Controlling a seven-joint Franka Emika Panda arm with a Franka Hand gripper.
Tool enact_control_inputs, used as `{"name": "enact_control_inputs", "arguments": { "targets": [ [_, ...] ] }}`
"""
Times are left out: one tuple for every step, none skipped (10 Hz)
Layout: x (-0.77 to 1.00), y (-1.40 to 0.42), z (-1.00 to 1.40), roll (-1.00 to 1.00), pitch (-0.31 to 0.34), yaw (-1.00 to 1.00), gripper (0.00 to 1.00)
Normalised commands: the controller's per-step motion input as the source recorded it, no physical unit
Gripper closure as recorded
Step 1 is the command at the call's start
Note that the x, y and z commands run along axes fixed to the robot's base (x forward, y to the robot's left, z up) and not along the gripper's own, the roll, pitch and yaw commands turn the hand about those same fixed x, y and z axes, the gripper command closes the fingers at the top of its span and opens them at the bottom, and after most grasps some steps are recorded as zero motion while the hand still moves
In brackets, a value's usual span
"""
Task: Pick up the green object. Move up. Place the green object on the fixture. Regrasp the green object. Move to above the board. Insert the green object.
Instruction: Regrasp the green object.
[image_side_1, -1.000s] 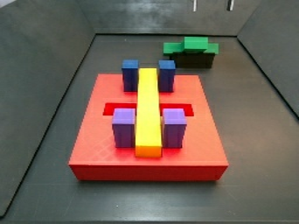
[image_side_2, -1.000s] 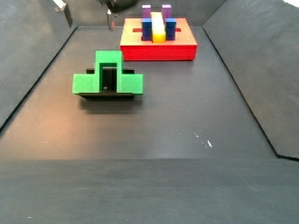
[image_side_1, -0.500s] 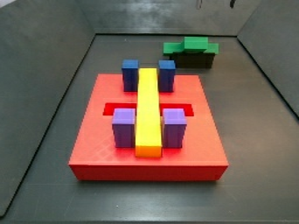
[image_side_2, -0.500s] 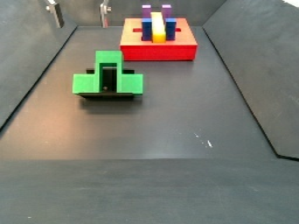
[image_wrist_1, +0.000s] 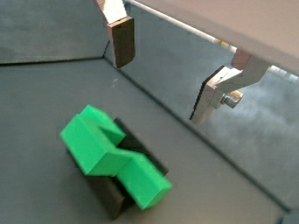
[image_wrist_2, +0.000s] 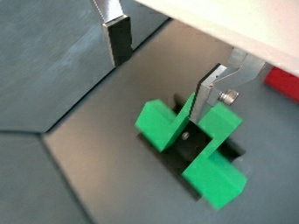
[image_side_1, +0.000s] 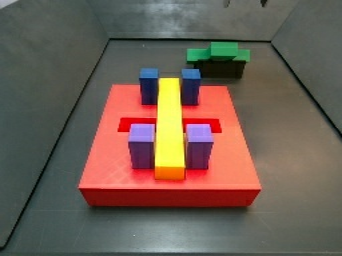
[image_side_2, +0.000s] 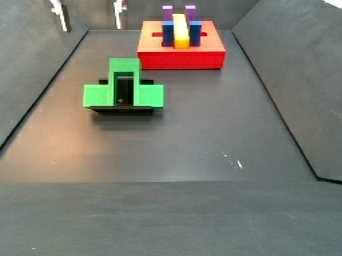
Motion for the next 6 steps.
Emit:
{"name": "enact_control_inputs", "arguments": {
  "targets": [
    [0.29, -0.03, 0.0, 1.0, 0.303, 0.27, 0.0],
    [0.29, -0.17, -0.02, 1.0, 0.334, 0.21, 0.0],
    [0.32, -0.22, -0.05, 1.0, 0.34, 0.17, 0.0],
    [0.21, -0.3, -0.01, 1.0, 0.391, 0.11, 0.0],
    [0.07, -0.41, -0.02, 1.0, 0.457, 0.0, 0.0],
    [0.05, -0.48, -0.09, 1.0, 0.443, 0.0, 0.0]
  ]
}}
